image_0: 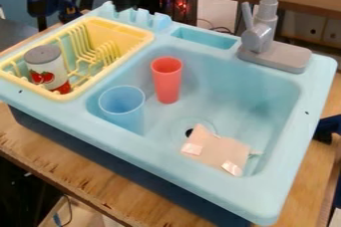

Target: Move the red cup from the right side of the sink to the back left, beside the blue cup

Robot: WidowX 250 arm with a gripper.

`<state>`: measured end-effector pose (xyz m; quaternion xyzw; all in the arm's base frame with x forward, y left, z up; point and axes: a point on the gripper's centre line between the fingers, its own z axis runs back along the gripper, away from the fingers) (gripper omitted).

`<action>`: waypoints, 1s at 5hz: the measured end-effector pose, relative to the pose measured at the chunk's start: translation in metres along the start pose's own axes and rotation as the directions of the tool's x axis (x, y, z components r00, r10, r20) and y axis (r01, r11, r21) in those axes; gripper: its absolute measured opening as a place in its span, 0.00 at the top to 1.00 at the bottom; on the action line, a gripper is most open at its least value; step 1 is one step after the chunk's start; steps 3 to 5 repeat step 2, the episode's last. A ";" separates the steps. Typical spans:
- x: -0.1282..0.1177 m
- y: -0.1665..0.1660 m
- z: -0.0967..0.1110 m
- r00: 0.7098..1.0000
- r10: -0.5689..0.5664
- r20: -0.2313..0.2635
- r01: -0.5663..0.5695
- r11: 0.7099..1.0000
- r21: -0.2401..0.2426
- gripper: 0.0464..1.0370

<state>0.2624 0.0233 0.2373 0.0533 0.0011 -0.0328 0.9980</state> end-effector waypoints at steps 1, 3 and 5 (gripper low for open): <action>-0.006 0.022 -0.005 1.000 0.018 -0.025 -0.018 1.000 0.008 0.04; -0.016 0.047 -0.025 0.996 0.041 -0.085 -0.043 0.999 -0.024 0.04; -0.016 0.047 -0.025 0.996 0.041 -0.085 -0.043 0.999 -0.024 0.04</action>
